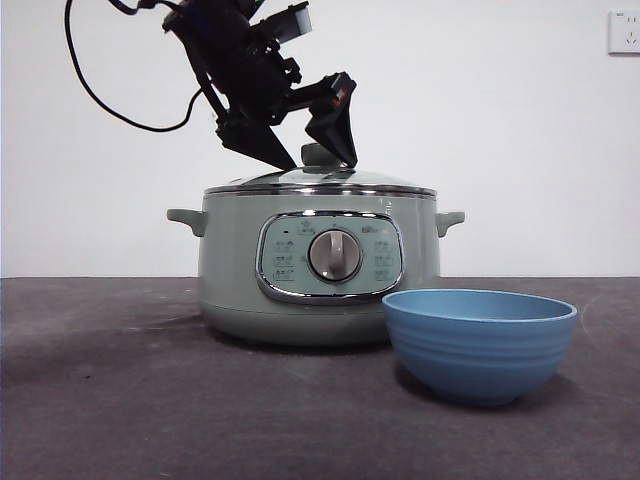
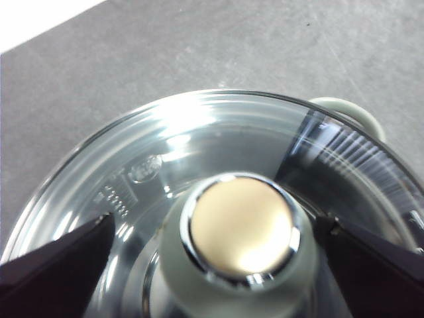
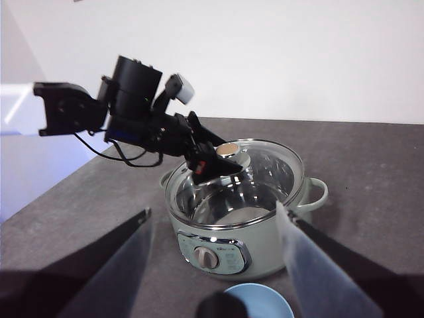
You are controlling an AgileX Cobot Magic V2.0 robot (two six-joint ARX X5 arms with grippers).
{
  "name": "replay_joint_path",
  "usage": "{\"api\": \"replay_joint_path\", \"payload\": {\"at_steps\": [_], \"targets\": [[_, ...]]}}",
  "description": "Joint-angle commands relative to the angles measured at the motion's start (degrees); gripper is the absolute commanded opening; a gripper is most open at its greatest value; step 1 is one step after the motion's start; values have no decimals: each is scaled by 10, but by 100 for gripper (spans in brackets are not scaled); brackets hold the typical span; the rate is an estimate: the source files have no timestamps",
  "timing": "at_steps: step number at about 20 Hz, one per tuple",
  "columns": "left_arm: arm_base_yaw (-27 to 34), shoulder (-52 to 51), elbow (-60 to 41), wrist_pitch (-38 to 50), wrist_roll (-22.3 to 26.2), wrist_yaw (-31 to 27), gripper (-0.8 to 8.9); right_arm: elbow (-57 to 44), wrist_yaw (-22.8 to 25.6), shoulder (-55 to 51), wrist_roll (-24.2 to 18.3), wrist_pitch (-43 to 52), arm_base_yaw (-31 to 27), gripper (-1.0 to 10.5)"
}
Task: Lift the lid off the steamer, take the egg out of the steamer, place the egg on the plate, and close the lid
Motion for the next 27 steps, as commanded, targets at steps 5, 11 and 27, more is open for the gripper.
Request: {"api": "replay_joint_path", "payload": {"at_steps": [5, 11, 27], "targets": [[-1, -100, -3, -61, 1, -2, 565, 2, -2, 1, -2, -22, 1, 317], [-1, -211, -3, -162, 1, -6, 563, 2, -24, 9, -2, -81, 1, 316], [-1, -395, -3, -408, -33, 39, -7, 2, -135, 49, -2, -172, 1, 9]]}}
